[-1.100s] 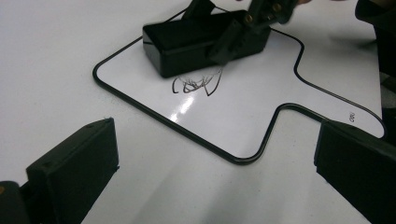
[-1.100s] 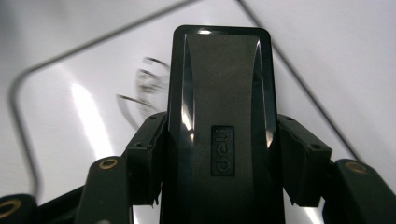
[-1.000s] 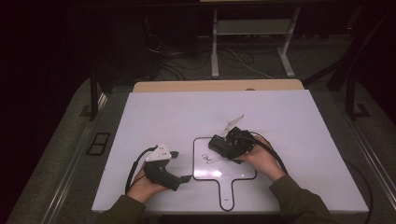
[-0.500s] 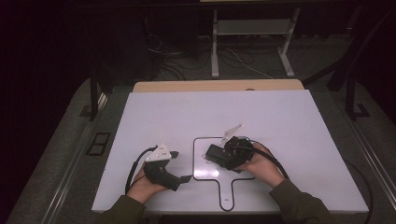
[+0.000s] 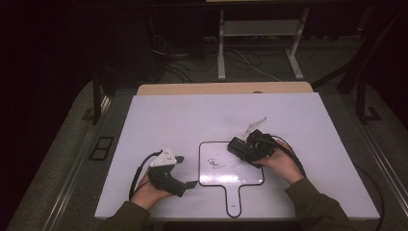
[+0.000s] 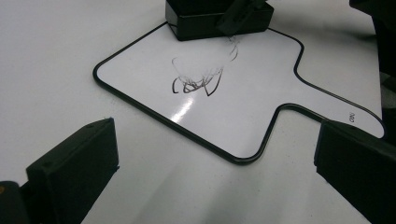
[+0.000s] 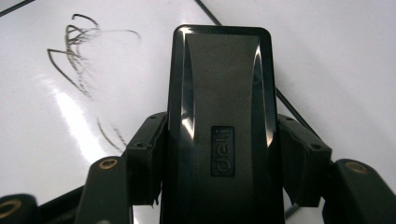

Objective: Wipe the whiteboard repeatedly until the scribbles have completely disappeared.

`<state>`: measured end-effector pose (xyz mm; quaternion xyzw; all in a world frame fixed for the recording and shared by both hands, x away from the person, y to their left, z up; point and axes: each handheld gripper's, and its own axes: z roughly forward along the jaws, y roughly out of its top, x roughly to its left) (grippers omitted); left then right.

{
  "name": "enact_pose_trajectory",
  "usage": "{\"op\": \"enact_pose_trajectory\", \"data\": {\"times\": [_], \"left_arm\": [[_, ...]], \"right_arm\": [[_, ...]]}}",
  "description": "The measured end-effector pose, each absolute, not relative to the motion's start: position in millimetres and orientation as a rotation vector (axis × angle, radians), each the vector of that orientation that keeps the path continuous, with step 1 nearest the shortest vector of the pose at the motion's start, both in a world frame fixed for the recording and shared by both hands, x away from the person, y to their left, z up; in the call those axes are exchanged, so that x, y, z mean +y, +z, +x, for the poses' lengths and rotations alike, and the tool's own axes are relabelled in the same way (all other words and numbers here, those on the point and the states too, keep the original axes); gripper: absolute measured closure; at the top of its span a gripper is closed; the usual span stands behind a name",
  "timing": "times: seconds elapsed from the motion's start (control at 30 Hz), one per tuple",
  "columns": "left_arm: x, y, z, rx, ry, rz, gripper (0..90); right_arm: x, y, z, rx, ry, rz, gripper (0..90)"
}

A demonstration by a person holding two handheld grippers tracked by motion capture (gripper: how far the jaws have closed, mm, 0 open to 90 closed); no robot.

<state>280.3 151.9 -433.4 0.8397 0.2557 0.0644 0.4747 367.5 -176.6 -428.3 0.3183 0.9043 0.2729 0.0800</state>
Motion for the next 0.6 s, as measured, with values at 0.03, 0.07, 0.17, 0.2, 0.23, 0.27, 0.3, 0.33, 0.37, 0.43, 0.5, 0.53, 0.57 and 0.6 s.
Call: {"op": "enact_pose_trajectory", "data": {"times": [0.03, 0.07, 0.17, 0.2, 0.23, 0.27, 0.3, 0.33, 0.37, 0.43, 0.5, 0.53, 0.57, 0.6], "left_arm": [[152, -434, 280, 0.625, 0.158, 2.054, 0.0], [152, -434, 281, 0.623, 0.158, 2.056, 0.0], [152, -433, 280, 0.624, 0.158, 2.055, 0.0], [152, -433, 280, 0.626, 0.157, 2.054, 0.0], [152, -433, 280, 0.625, 0.158, 2.054, 0.0], [152, -433, 280, 0.624, 0.157, 2.054, 0.0], [152, -433, 280, 0.622, 0.158, 2.056, 0.0], [152, -433, 280, 0.622, 0.158, 2.055, 0.0], [152, -433, 280, 0.623, 0.157, 2.054, 0.0], [152, -433, 280, 0.623, 0.157, 2.055, 0.0], [153, -433, 280, 0.622, 0.157, 2.056, 0.0], [153, -433, 280, 0.622, 0.157, 2.056, 0.0], [153, -433, 280, 0.622, 0.157, 2.056, 0.0], [152, -433, 280, 0.623, 0.157, 2.055, 0.0]], "right_arm": [[-177, -428, 367, 2.706, 0.812, 0.952, 38.7], [-176, -428, 366, 2.705, 0.806, 0.944, 38.7], [-167, -428, 361, 2.736, 0.817, 0.896, 38.7], [-162, -428, 357, 2.751, 0.818, 0.867, 38.7], [-158, -428, 355, 2.761, 0.821, 0.840, 38.7], [-154, -428, 352, 2.764, 0.815, 0.812, 38.7], [-150, -428, 350, 2.772, 0.810, 0.792, 38.7], [-146, -427, 347, 2.782, 0.818, 0.776, 38.7], [-144, -427, 345, 2.791, 0.816, 0.762, 38.7], [-137, -427, 339, 2.808, 0.829, 0.737, 38.7], [-135, -427, 338, 2.808, 0.825, 0.732, 38.7], [-136, -427, 339, 2.810, 0.827, 0.735, 38.7], [-138, -427, 341, 2.805, 0.824, 0.737, 38.7], [-142, -427, 344, 2.791, 0.809, 0.752, 38.7]]}}
